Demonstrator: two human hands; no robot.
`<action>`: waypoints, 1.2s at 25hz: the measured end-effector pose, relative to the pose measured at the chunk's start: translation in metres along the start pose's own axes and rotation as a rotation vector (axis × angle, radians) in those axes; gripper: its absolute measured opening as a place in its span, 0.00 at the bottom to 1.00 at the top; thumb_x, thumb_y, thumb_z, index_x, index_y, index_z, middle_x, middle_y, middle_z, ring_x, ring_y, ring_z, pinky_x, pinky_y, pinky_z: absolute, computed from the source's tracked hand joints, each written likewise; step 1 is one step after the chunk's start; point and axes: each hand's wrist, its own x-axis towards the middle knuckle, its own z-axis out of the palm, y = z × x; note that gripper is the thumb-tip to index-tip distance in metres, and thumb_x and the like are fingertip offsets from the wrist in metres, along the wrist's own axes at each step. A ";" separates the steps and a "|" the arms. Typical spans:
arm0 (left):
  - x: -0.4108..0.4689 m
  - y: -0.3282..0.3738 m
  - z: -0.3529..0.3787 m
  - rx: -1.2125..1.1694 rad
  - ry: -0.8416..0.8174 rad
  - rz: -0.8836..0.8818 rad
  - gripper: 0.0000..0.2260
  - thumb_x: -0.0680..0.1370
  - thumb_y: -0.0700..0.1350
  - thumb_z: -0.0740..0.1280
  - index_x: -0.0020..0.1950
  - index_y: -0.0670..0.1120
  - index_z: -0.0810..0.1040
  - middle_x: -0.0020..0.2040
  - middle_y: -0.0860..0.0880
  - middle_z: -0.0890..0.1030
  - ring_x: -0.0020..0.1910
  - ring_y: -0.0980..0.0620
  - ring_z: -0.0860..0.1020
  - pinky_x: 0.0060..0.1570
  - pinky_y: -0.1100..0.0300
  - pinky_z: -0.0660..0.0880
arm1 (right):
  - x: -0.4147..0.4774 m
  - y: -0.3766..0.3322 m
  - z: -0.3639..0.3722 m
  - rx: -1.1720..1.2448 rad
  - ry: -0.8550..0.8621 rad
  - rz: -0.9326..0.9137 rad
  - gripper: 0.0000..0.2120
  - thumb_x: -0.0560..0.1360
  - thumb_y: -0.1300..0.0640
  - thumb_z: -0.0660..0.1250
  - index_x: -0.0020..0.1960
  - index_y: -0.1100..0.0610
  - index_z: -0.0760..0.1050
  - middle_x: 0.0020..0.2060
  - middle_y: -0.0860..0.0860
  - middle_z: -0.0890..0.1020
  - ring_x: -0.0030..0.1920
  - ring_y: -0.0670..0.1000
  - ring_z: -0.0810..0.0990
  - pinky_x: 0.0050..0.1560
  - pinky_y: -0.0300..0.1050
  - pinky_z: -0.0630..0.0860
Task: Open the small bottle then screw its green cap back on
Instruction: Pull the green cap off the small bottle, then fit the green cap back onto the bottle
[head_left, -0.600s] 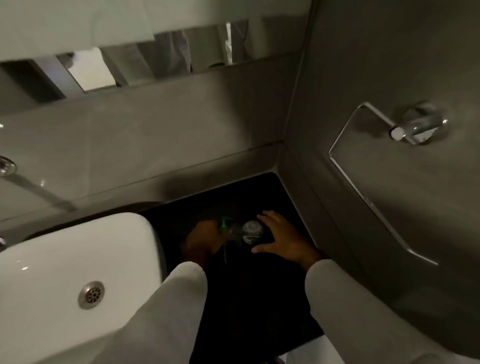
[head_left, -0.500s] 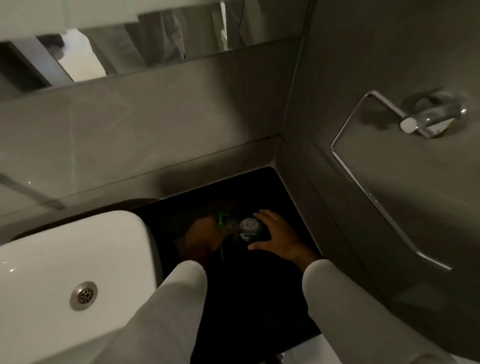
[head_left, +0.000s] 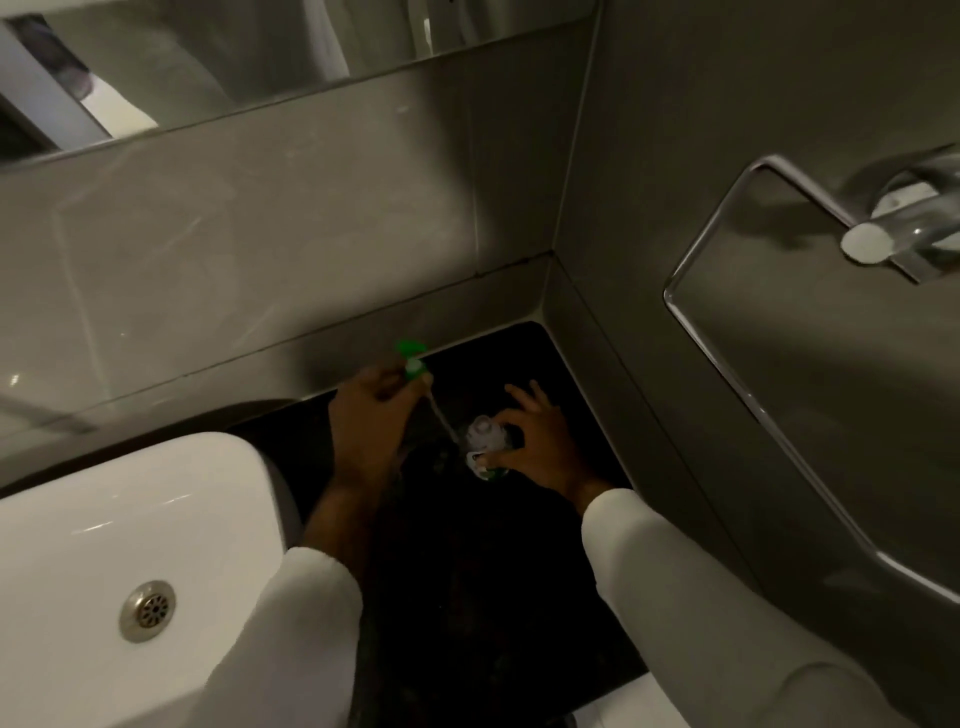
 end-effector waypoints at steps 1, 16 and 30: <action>0.000 0.016 -0.004 -0.133 0.009 0.060 0.16 0.70 0.52 0.78 0.56 0.49 0.85 0.51 0.51 0.87 0.52 0.52 0.84 0.56 0.56 0.78 | 0.003 -0.002 -0.002 -0.028 -0.012 0.001 0.22 0.65 0.43 0.79 0.54 0.50 0.81 0.80 0.50 0.60 0.81 0.59 0.46 0.78 0.68 0.47; -0.009 0.026 0.019 0.022 -0.039 0.214 0.15 0.71 0.48 0.78 0.57 0.54 0.83 0.49 0.61 0.84 0.50 0.67 0.81 0.49 0.74 0.74 | 0.009 0.001 -0.004 -0.070 -0.026 0.027 0.22 0.64 0.40 0.78 0.54 0.47 0.80 0.81 0.48 0.55 0.81 0.59 0.42 0.76 0.72 0.45; -0.018 -0.018 0.039 0.206 -0.457 0.203 0.12 0.72 0.49 0.74 0.46 0.68 0.81 0.44 0.66 0.83 0.45 0.65 0.81 0.45 0.73 0.73 | 0.001 -0.001 0.000 -0.021 0.026 0.023 0.22 0.66 0.41 0.77 0.56 0.48 0.80 0.80 0.49 0.57 0.81 0.60 0.44 0.76 0.71 0.46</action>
